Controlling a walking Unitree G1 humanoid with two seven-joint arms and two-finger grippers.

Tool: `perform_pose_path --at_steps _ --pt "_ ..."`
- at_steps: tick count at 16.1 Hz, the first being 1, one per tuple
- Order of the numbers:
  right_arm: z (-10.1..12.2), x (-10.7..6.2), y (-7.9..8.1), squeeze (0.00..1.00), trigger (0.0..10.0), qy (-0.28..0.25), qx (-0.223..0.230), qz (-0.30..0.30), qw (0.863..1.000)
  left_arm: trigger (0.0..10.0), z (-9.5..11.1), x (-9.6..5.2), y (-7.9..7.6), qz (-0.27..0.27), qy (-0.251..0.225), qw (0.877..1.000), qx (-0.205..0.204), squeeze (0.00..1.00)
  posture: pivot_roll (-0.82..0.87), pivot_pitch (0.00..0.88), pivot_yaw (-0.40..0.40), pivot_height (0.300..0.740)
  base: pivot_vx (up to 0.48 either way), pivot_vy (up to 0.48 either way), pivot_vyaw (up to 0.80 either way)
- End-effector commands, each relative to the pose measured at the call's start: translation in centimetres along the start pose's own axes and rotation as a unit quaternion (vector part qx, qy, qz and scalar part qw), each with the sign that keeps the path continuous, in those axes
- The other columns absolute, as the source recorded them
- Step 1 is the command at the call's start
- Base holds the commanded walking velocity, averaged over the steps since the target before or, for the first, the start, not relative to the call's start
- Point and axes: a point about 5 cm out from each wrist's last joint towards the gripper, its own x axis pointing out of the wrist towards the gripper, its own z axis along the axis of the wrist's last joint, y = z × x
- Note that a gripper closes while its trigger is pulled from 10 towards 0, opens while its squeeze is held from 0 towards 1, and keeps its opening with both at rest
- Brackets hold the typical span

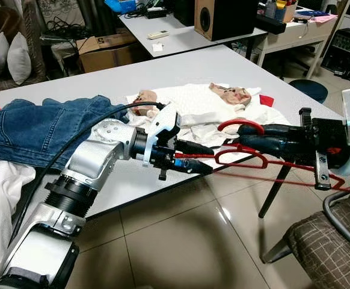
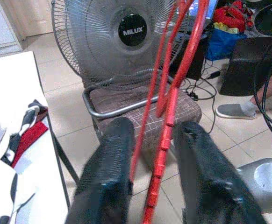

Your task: Hang hanger

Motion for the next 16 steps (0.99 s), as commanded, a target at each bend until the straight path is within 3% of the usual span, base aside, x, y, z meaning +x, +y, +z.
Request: perform_pose_path --at_steps 1,10,11,12,15,16 --pt "0.31 0.18 -0.02 0.0 10.0 0.003 -0.009 0.012 1.0 0.0 0.53 -0.18 0.17 0.0 -0.002 1.0 0.011 0.0 -0.07 0.0 0.105 0.74 0.0 0.0 0.0" --pt "0.47 0.1 -0.59 0.0 10.0 -0.001 0.01 0.009 1.0 0.0 0.52 -0.14 0.34 0.001 -0.008 1.0 0.008 0.0 -0.07 0.0 0.095 0.74 0.0 0.0 0.0" --pt "0.41 0.08 -0.63 0.32 10.0 -0.001 0.017 0.009 1.0 0.0 0.63 -0.22 0.39 0.002 -0.01 1.0 0.009 0.0 -0.07 0.0 0.096 0.74 0.0 0.0 0.0" --pt "0.39 0.08 -0.65 0.56 10.0 -0.002 0.018 0.008 1.0 0.0 0.73 -0.31 0.43 0.002 -0.01 1.0 0.01 0.0 -0.07 0.0 0.096 0.74 0.0 0.0 0.0" --pt "0.26 0.0 -0.64 0.92 10.0 -0.004 0.027 0.005 1.0 0.0 1.0 -0.6 0.52 0.001 -0.012 1.0 0.013 0.0 -0.07 0.0 0.096 0.74 0.0 0.0 0.0" --pt "0.21 -0.08 -0.69 1.0 10.0 -0.007 0.037 -0.002 0.999 0.0 0.95 -0.68 0.51 0.001 -0.01 1.0 0.015 0.0 -0.07 0.0 0.099 0.74 0.0 0.0 0.0"
